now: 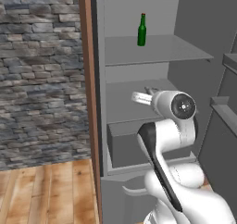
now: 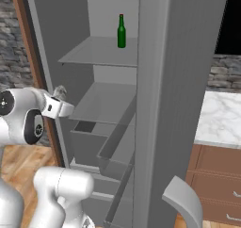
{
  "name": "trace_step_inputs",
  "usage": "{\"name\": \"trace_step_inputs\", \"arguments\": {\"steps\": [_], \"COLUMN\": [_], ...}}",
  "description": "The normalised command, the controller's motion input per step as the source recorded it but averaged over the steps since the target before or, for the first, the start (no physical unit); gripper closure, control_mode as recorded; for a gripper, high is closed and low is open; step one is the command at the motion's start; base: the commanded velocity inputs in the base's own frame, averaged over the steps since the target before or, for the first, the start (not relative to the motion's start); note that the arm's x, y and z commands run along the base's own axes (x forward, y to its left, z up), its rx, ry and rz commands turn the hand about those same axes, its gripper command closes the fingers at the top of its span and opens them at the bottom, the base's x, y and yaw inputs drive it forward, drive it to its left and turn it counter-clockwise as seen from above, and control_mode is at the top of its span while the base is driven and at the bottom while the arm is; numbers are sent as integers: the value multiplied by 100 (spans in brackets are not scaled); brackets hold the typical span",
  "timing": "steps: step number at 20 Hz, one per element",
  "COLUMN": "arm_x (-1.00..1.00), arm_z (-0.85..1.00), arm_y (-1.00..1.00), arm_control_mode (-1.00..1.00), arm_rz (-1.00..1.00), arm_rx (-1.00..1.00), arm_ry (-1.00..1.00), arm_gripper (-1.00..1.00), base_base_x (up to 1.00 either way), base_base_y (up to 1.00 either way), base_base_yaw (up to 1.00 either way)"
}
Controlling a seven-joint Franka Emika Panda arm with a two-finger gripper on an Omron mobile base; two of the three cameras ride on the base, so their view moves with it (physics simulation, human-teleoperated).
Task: Take the fish out of the fridge, briefly rinse it in the sink, and place it on the tray next to the sink.
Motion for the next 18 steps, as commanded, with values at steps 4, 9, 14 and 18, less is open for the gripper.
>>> {"name": "trace_step_inputs", "arguments": {"steps": [4, 9, 14, 18], "arm_x": [-29, 0, 0, 0], "arm_z": [-13, 0, 0, 0], "arm_y": [5, 0, 0, 0], "arm_control_mode": [-100, 100, 100, 100], "arm_rz": [0, 0, 0, 0], "arm_rx": [3, 0, 0, 0], "arm_ry": [4, 0, 0, 0], "arm_gripper": [100, 100, 100, 100], "base_base_x": [0, -99, -99, -58], "base_base_y": [0, 46, 52, 30], "base_base_yaw": [0, 22, 44, 69]}}
